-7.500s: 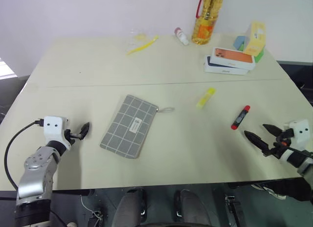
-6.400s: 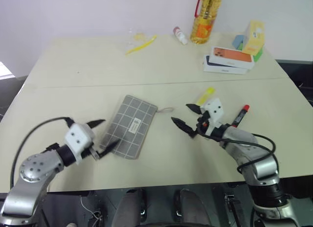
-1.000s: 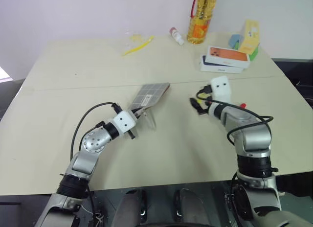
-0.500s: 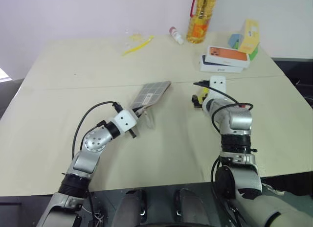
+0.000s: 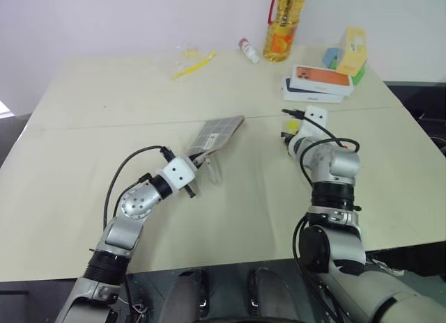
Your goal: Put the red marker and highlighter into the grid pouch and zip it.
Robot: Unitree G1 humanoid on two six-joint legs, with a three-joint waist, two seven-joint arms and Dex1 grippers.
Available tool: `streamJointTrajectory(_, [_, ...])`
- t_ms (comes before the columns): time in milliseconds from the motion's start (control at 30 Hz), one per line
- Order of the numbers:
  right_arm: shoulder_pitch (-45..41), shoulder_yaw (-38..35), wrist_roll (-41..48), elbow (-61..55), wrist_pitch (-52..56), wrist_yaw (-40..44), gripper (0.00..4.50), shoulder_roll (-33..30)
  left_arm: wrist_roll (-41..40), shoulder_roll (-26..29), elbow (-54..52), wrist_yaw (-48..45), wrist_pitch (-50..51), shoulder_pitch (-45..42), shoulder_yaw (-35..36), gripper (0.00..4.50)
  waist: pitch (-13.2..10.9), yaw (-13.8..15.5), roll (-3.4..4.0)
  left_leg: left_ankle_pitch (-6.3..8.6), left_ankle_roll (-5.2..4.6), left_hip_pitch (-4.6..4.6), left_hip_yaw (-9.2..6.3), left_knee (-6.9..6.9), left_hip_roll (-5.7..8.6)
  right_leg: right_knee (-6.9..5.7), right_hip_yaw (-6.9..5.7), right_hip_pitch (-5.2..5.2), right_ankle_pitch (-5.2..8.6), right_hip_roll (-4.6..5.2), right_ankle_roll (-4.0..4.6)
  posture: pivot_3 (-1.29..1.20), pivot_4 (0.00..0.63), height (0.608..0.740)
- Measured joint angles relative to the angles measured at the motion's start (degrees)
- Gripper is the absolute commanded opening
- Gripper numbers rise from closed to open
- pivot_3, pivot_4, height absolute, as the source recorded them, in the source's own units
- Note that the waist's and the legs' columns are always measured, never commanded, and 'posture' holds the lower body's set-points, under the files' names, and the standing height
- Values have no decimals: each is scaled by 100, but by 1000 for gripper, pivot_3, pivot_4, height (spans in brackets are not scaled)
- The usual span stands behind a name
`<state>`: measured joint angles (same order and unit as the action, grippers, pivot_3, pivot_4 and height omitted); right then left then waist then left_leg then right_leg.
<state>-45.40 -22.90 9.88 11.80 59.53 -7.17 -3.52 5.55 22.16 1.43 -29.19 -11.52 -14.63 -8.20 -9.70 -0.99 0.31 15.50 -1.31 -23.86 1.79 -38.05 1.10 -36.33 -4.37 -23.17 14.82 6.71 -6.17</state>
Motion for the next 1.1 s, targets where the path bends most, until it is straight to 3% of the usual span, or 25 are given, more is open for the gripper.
streamJointTrajectory(100, [459,483,180,-555,-82,718,864,-338,-11,-29,-7,2,10,9,11,0,-1,34,2,1,-2,-10,-1,0,3,3,0,-5,0,2,0,0,150,740])
streamJointTrajectory(233, [1255,2133,-299,-1768,-1209,2065,864,-1977,-396,-168,-129,-28,80,55,103,0,-3,38,3,8,-14,-22,-5,-7,11,13,1,-10,1,4,-2,0,150,740])
streamJointTrajectory(300, [1500,2416,-389,-2226,-1658,2480,864,-2262,-573,-209,-184,-75,111,26,119,0,-3,-2,3,6,-12,-17,-1,-7,4,13,1,-10,1,-1,-3,0,150,740])
streamJointTrajectory(533, [1859,2927,-396,-2963,-2203,3335,864,-2615,-897,-213,-268,-343,148,18,110,0,-4,39,1,1,-2,-15,-5,-15,-3,8,-2,-5,1,-7,-3,0,150,740])
streamJointTrajectory(1100, [1866,3060,-513,-3056,-2274,3495,864,-2610,-954,-239,-274,-454,202,-33,93,0,-4,73,0,1,-3,-16,-7,-16,1,8,-2,-2,1,-3,-3,0,150,740])
